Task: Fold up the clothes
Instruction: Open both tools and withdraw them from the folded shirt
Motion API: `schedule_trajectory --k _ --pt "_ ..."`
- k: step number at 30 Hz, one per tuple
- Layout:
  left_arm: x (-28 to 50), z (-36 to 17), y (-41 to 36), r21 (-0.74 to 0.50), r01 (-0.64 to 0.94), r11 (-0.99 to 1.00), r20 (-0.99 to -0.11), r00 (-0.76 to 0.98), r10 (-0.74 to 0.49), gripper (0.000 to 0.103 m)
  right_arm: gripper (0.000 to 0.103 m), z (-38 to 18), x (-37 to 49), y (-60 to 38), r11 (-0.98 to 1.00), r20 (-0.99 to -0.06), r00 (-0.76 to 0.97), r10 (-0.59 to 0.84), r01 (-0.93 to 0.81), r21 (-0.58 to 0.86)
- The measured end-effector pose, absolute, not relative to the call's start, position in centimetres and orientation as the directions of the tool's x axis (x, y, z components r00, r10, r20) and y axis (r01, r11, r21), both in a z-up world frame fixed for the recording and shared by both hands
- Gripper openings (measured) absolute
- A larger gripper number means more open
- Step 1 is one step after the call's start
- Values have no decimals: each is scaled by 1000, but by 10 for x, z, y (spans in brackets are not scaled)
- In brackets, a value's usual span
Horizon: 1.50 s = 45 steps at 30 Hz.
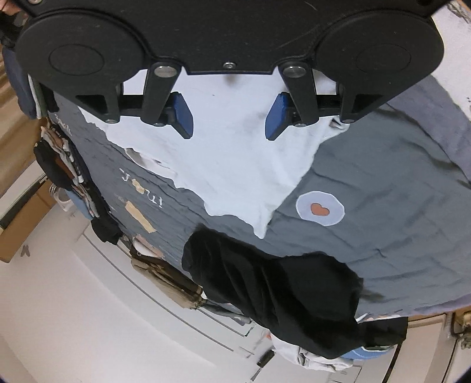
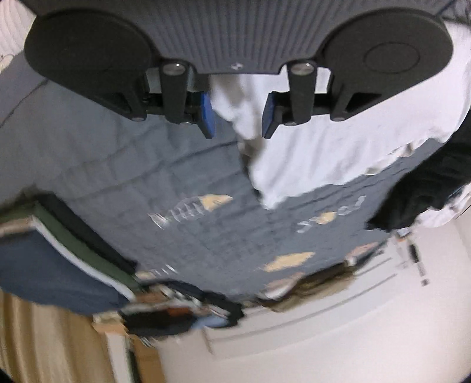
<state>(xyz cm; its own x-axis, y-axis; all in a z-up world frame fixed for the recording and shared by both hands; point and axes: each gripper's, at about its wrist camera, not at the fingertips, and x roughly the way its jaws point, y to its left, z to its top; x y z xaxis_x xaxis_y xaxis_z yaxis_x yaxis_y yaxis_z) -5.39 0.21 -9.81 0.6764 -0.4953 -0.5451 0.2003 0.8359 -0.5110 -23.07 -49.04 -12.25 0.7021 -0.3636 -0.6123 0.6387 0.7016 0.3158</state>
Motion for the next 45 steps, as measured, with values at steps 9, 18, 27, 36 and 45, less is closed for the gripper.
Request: schedule_trajectory --k 9,18,27,36,45 --pt "-50 -102 -8 -538 195 820 -560 645 -520 55 32 -148 -237 -502 632 -647 742 -175 588 504" --pt "-57 -105 -33 -517 269 813 -567 603 -561 55 6 -172 -288 -527 253 -519 838 -168 546 799" --pt "-58 -105 -37 -519 263 813 -577 595 -560 62 10 -143 -289 -527 375 -544 800 -255 600 707" --pt "-48 -84 -36 -396 314 863 -546 674 -496 62 51 -91 -222 -523 694 -556 800 -225 532 485" --pt "11 -77 -36 -171 309 935 -538 766 -352 58 52 -100 -117 -537 830 -639 754 -150 447 333"
